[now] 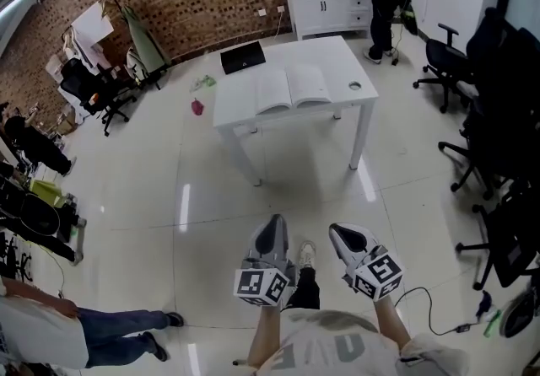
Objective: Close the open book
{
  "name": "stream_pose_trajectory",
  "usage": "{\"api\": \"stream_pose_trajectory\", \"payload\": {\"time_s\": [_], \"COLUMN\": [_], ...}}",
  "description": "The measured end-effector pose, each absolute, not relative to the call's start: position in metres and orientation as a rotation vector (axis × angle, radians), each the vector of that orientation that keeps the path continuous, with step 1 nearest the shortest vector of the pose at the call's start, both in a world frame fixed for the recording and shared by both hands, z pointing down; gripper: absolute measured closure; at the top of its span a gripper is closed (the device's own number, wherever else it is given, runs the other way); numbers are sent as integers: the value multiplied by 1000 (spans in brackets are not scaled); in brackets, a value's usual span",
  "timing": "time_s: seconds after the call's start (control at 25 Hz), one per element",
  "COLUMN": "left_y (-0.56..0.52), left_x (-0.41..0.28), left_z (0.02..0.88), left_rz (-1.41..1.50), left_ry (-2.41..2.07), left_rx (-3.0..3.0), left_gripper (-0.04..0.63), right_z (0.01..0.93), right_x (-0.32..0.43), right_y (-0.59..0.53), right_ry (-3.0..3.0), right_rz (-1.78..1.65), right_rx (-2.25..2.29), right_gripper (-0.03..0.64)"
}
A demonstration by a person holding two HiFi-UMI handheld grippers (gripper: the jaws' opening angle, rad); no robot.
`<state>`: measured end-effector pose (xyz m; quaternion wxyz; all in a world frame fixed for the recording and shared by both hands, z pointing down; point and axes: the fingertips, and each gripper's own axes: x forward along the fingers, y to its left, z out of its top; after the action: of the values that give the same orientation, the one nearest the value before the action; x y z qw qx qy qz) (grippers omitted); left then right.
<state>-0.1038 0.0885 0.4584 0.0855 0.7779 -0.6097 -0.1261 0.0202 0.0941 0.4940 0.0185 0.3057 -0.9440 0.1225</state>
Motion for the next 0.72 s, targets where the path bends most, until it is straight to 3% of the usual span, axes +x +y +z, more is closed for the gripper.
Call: {"api": "stream_pose_trajectory", "payload": {"time_s": [0.44, 0.72], "left_y": [-123, -216], "left_x": [-184, -192], "left_z": [425, 442], "left_rz": [-454, -488], "left_ry": [-1717, -1661], "left_rx": [2379, 2309], "left_gripper": [579, 578], "right_z": [434, 458], "right_x": [-52, -54], "right_y": [-114, -212], "right_ry": [-3018, -2944], "right_rz": [355, 393], "right_rx": [1120, 1170], "right_gripper": [621, 621]}}
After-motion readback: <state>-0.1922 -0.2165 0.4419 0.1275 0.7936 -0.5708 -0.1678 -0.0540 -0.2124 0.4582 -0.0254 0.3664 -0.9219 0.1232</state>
